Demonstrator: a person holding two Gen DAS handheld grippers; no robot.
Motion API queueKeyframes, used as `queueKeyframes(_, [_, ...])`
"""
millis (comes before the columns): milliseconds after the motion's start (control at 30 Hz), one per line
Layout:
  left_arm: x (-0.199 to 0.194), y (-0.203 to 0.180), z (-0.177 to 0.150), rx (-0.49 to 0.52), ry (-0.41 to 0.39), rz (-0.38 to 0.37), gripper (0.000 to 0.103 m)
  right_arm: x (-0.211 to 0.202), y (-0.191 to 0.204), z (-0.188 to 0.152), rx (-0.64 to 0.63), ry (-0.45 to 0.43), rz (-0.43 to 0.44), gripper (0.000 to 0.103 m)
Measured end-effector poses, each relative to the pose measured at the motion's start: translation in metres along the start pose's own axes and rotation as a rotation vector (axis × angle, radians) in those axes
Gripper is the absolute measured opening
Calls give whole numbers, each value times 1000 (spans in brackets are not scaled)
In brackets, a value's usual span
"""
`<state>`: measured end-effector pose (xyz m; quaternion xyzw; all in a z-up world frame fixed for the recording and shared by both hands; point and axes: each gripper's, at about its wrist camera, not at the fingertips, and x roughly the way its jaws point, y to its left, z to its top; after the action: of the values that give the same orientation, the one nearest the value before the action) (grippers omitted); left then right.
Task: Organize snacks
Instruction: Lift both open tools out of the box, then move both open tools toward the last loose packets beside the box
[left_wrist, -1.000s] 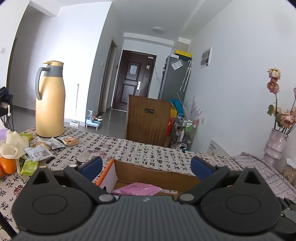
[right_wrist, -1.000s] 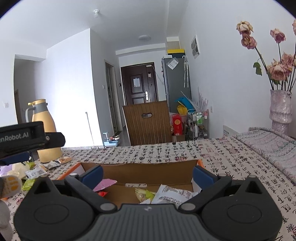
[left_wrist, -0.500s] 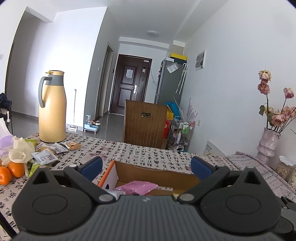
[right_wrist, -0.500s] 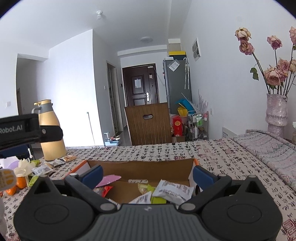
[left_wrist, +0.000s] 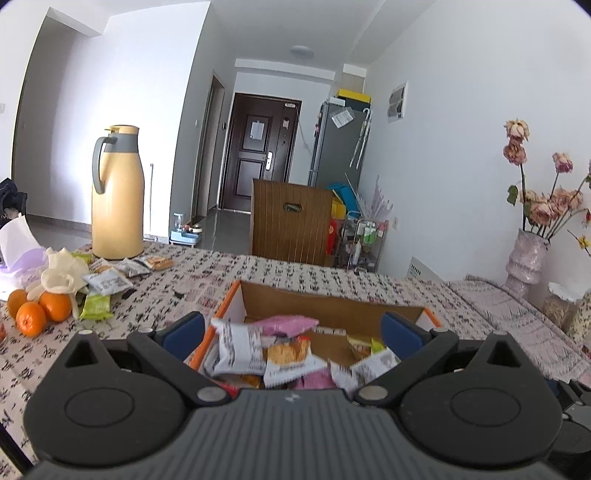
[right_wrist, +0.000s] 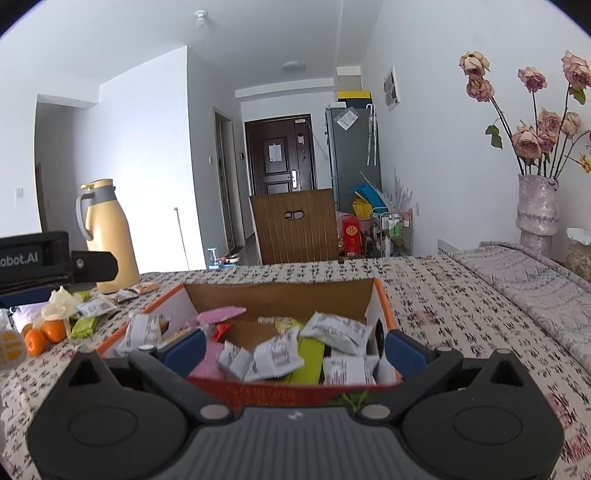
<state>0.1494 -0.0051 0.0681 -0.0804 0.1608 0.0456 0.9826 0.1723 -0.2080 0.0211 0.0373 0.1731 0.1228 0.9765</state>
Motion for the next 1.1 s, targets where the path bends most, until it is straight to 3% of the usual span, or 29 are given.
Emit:
queueKeyframes(333, [-13,2,-36,7,101,6,103,-28,-11,-36,9,64,-17,103])
queueKeyframes(733, [-11,4,-93,35,281,-15,103,-51,-30,-76,45,143,-43,103])
queueKeyframes(900, [-7,-6,-107,47,345,-45,103,-54,-38,-87,65,166,-57,103])
queueKeyframes(1100, [-3,-32,-113,100,366,-80,103,-56,-49,-90,84,169,-79,103])
